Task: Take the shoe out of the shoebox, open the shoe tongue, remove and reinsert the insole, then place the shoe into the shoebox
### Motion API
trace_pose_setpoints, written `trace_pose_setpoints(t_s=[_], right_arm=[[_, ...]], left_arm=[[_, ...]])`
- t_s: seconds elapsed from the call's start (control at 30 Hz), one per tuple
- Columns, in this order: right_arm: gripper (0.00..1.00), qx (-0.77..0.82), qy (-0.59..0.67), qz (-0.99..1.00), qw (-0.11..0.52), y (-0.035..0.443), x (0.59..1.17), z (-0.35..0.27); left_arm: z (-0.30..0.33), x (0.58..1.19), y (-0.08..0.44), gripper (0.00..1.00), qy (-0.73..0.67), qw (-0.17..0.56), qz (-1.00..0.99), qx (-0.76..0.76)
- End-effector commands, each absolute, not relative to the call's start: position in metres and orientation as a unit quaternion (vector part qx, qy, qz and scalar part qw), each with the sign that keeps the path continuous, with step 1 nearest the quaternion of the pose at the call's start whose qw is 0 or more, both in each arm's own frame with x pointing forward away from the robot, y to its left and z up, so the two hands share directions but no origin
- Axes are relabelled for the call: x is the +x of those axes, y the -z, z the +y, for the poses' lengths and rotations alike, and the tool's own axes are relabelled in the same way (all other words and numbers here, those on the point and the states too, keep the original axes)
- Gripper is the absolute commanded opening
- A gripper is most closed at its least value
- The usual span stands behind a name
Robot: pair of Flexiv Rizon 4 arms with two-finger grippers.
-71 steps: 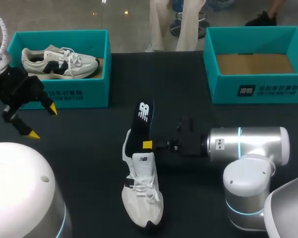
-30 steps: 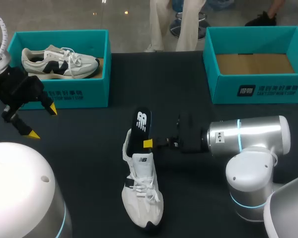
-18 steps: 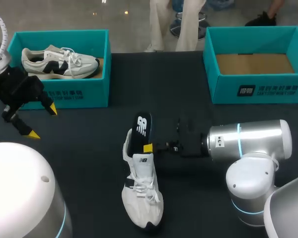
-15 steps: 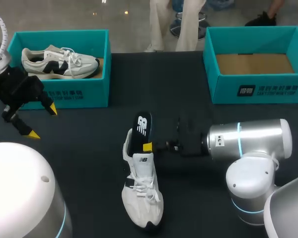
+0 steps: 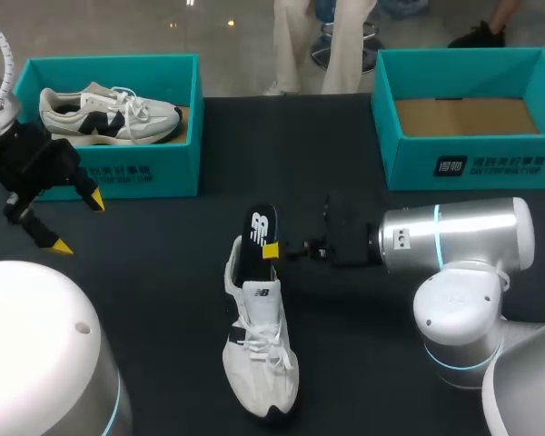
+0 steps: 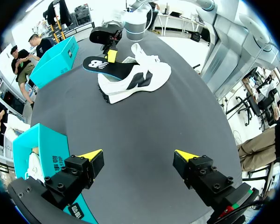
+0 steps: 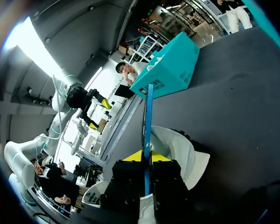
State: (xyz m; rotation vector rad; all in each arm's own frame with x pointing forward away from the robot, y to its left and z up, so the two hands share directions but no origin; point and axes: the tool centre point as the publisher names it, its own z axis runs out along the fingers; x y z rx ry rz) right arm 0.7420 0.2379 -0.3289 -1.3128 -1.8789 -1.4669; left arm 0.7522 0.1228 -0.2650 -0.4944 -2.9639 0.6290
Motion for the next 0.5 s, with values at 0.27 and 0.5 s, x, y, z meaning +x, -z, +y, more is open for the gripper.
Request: trace_pose_setpoints(t_s=[0.27, 0.5], right_arm=[[0.0, -0.476, 0.518, -0.675, 0.223, 0.338, 0.728, 0.248], [0.0, -0.486, 0.518, -0.663, 0.237, 0.353, 0.711, 0.253]], left_arm=[[0.123, 0.752, 0.265, 1.0, -0.204, 0.036, -0.965, -0.161], [0.123, 0.752, 0.265, 1.0, -0.204, 0.036, -0.965, -0.161]])
